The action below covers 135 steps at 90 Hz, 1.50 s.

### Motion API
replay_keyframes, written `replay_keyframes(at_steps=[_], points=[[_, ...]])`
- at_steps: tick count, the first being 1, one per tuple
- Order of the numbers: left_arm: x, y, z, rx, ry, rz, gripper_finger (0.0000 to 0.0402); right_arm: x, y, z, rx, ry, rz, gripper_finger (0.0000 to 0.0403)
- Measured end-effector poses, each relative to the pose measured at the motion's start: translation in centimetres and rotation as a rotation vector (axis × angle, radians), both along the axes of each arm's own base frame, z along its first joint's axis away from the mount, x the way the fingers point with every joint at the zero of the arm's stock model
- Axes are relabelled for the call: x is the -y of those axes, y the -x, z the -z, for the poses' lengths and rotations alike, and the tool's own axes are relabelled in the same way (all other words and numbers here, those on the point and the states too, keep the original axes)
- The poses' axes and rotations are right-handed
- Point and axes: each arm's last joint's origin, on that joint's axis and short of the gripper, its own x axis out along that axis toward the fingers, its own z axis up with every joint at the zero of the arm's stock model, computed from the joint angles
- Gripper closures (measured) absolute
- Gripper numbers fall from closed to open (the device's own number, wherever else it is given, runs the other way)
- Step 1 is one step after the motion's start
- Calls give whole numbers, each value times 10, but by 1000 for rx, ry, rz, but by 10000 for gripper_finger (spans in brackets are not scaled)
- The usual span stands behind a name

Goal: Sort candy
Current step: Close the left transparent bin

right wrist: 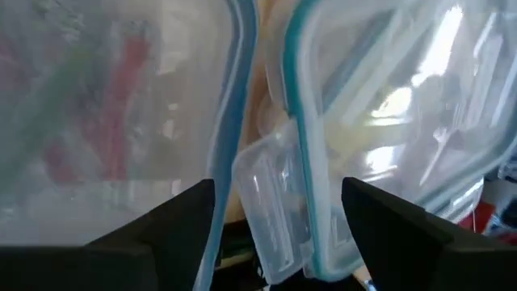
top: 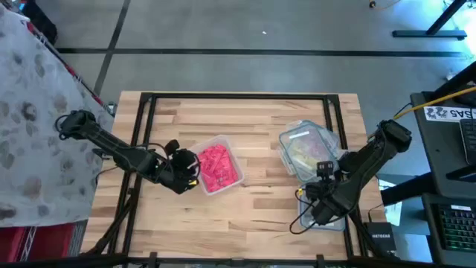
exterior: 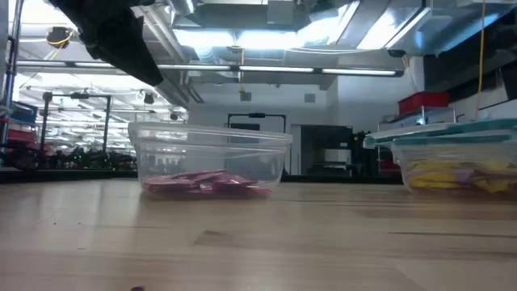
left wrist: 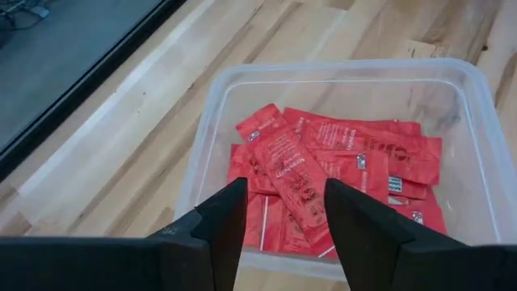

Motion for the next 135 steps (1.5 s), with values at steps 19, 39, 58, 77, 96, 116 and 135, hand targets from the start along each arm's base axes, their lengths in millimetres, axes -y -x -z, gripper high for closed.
replay_keyframes(at_steps=[19, 39, 58, 77, 96, 116, 135], points=[[0, 0, 0, 3, -2, -2, 251, 6, 5, 10, 20, 65, 50, 144], [0, 0, 0, 7, 1, -5, 251, 8, 7, 14, 31, 72, 90, 187], [0, 0, 0, 15, 10, -14, 251, 8, 6, 14, 61, 73, 126, 271], [0, 0, 0, 15, 10, -14, 251, 8, 5, 14, 90, 87, 117, 362], [1, 0, 0, 22, 6, -13, 251, 5, 1, 4, 169, 103, 170, 391], [6, 3, -2, 55, -49, -19, 251, 0, -13, -29, 366, 146, 157, 399], [10, 10, -8, 97, -89, -11, 251, 1, -41, -44, 470, 241, 64, 401]])
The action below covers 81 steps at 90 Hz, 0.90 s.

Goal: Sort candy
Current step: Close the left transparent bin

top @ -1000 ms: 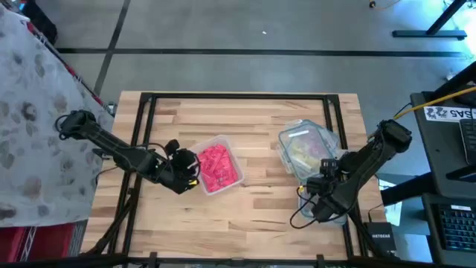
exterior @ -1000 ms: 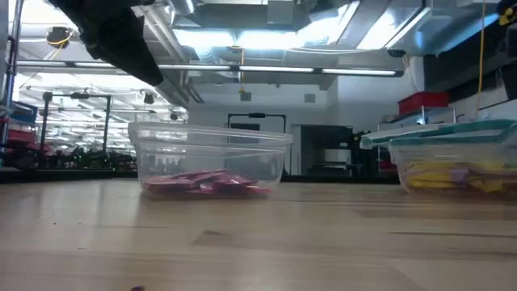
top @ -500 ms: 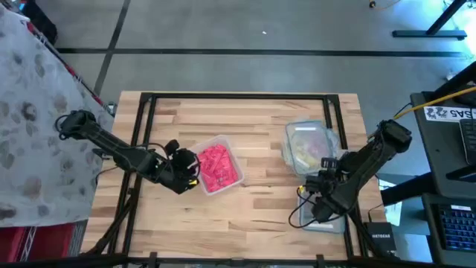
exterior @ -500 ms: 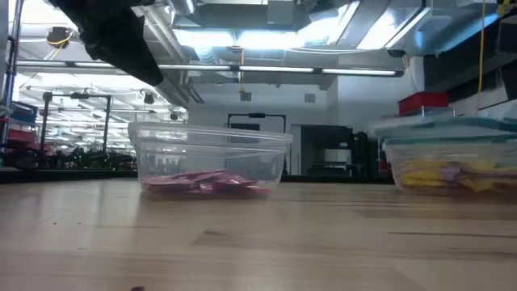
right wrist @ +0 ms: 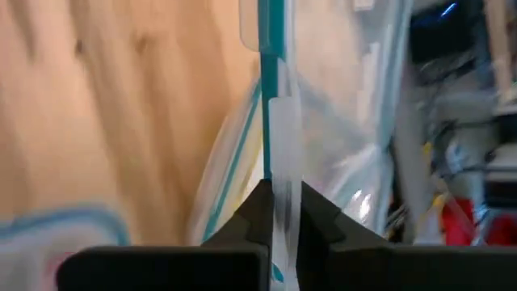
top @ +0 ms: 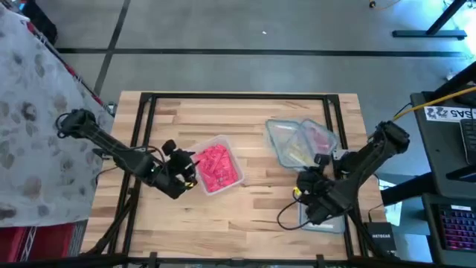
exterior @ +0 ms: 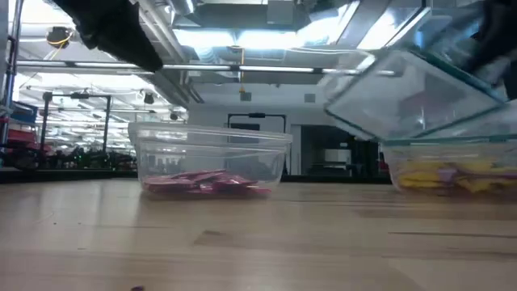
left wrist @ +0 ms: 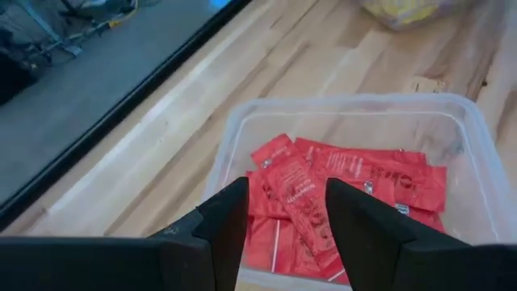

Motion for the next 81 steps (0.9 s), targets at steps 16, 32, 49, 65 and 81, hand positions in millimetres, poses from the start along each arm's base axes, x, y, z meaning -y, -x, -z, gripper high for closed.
replay_keyframes(at_steps=[16, 32, 49, 65, 81], points=[[4, 13, -14, 70, 13, 32, 251, 3, -38, -11, 14, 161, -83, 402], [8, 31, -47, 222, -39, 52, 258, 7, -91, -24, 102, 286, -141, 402], [6, 47, -65, 297, -85, 61, 270, 33, -142, -41, 219, 470, -59, 402], [2, 55, -66, 268, -110, 83, 271, 49, -185, -48, 232, 486, -66, 402], [-3, 62, -73, 313, -47, 79, 271, 29, -215, -20, 144, 457, -264, 402]])
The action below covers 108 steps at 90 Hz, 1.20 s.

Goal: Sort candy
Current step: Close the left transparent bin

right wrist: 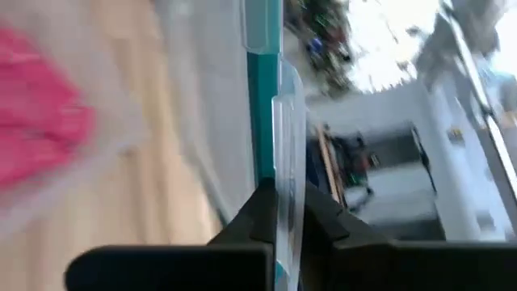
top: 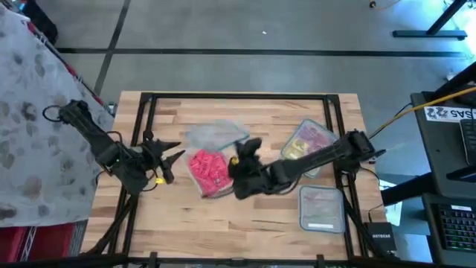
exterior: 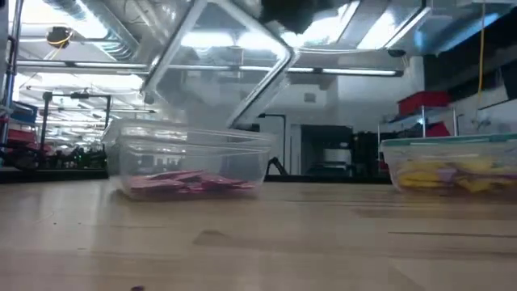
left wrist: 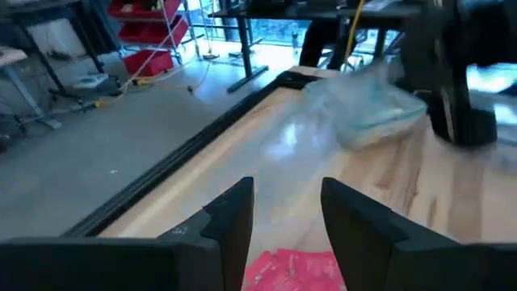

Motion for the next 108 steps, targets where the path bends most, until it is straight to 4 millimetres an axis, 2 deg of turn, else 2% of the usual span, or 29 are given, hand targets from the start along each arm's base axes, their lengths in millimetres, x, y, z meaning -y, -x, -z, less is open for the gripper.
replay_keyframes(at_steps=[17, 29, 45, 57, 68, 85, 108], points=[[0, 5, -3, 3, 10, 31, 271, -24, -10, 43, -109, 13, -70, 403], [0, 5, 1, -10, 12, 30, 271, -43, -9, 59, -125, 12, -109, 403], [-2, 4, 18, -35, 8, 10, 271, -62, -4, 60, -78, -25, -147, 403], [-5, 3, 38, -46, 48, -23, 271, -70, -2, 61, -88, -120, -217, 395], [-8, 3, 56, -57, 97, -46, 271, -73, -4, 66, -92, -263, -262, 381], [-10, 4, 76, -56, 172, -68, 271, -74, -5, 70, -106, -303, -277, 378], [-7, 2, 85, -44, 226, -45, 271, -78, -5, 74, -170, -421, -362, 379]])
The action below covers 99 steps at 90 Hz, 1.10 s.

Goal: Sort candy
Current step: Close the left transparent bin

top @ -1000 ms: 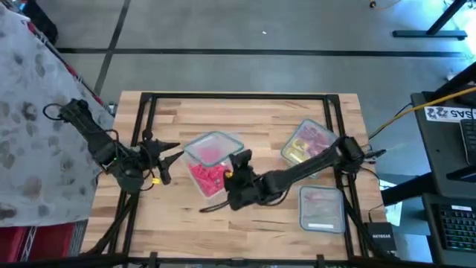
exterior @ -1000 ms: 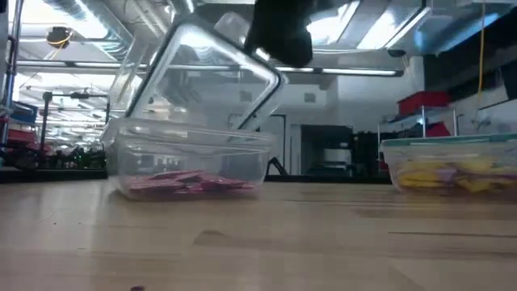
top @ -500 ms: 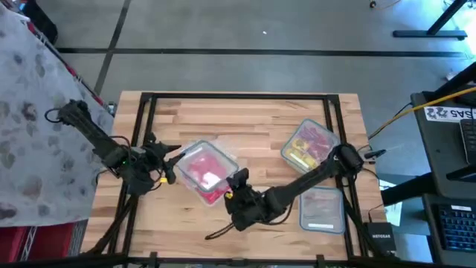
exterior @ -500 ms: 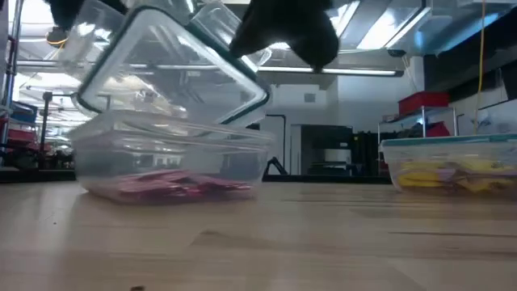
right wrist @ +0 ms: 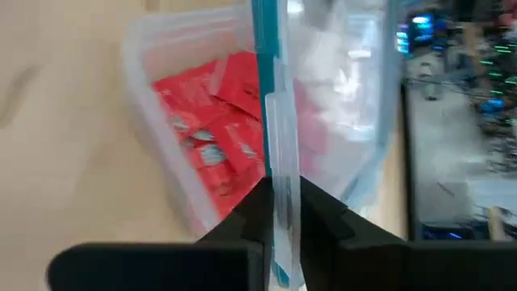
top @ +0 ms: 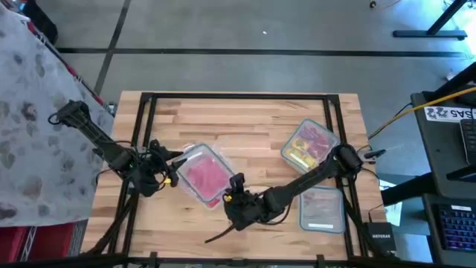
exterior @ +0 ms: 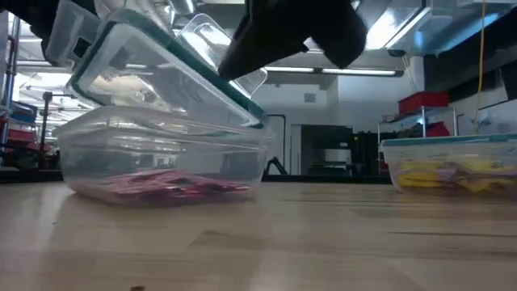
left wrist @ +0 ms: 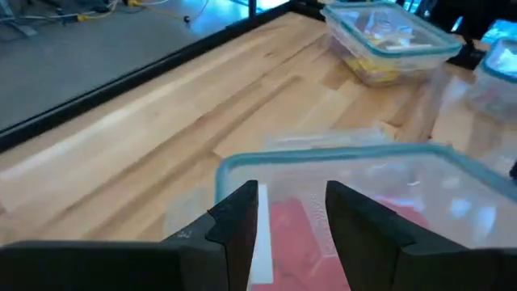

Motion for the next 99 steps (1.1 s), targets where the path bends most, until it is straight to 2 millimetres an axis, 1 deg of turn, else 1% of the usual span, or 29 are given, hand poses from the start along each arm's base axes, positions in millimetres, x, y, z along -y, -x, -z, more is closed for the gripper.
replay_keyframes(at_steps=[11, 19, 27, 46, 51, 61, 67, 74, 85, 91, 99], points=[[2, -2, 1, 8, 22, 11, 271, -1, 0, 0, -11, -15, -17, 379], [2, -2, 1, 6, 24, 14, 271, -2, 0, 0, -12, -19, -19, 368], [2, -3, 1, 15, 32, 14, 271, -2, 0, 0, -19, -9, -35, 345], [7, -7, -4, 62, 44, 39, 271, -2, 0, 0, -28, 9, -52, 268], [7, -9, -5, 70, 42, 47, 271, -3, 1, -3, -28, 10, -57, 253], [10, -12, -7, 79, 36, 64, 271, -8, 3, -12, -46, 6, -70, 237], [10, -14, -4, 55, 30, 73, 271, -9, 8, -17, -96, -4, -66, 235], [8, -18, 1, 12, 19, 62, 271, -8, 14, -17, -167, -66, -35, 234], [-5, -23, 5, -53, -5, 5, 271, -9, 21, -11, -285, -279, 22, 234], [-14, -24, 1, -109, -35, -31, 274, -10, 23, -3, -301, -369, 63, 233], [-27, -23, -8, -194, -54, -95, 282, -8, 26, 15, -266, -409, 146, 233]])
